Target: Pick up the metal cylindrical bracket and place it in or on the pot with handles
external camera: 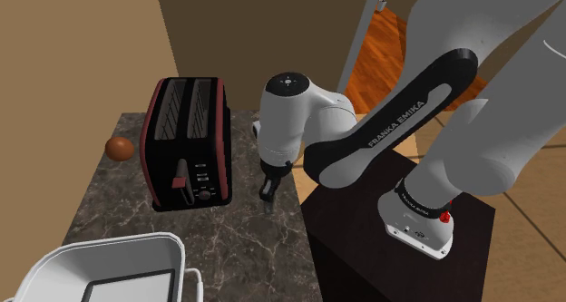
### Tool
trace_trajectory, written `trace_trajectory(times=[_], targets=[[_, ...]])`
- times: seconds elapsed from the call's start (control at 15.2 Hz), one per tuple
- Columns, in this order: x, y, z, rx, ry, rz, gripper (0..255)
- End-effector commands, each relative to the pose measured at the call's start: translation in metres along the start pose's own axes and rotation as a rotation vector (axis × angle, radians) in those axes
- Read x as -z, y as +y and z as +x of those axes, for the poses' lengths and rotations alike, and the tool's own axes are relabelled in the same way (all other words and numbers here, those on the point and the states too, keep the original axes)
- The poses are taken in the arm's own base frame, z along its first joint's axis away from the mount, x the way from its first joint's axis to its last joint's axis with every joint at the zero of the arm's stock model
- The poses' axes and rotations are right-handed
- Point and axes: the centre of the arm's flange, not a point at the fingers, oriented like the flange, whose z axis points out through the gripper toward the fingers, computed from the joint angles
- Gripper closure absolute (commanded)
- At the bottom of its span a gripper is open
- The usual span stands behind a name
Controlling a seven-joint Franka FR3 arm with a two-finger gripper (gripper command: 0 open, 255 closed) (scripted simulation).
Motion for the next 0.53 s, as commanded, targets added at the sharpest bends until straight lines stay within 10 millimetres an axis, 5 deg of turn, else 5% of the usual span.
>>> trace_trajectory(times=[0.0, 0.46], targets=[[-0.002, 0.000, -0.001, 0.000, -0.006, -0.001, 255], [0.024, 0.001, -0.001, 0.000, -0.006, -0.001, 255]])
